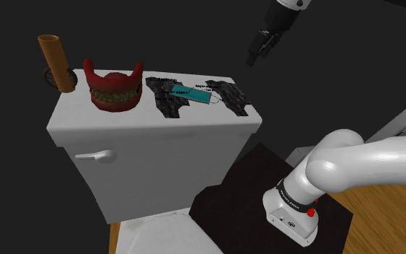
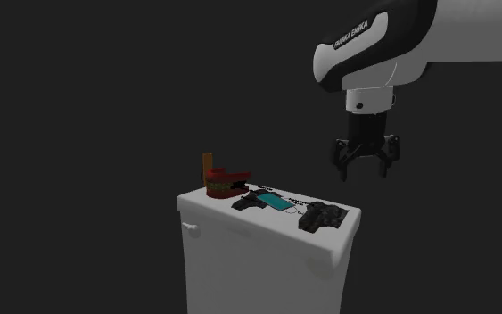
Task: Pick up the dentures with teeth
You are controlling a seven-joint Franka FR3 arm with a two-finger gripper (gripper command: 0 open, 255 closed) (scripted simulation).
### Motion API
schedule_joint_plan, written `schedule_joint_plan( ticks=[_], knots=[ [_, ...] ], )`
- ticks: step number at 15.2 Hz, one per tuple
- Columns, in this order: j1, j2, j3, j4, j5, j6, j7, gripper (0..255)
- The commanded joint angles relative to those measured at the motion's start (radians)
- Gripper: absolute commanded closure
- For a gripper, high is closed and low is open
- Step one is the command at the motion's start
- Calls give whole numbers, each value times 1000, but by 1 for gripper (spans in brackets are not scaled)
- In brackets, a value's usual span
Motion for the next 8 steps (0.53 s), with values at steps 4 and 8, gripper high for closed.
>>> schedule_joint_plan(
  ticks=[4, 8],
  knots=[
    [17, 52, 59, 36, 40, 0, 70, 0],
    [35, 135, 136, 99, 84, 3, 164, 0]
  ],
)
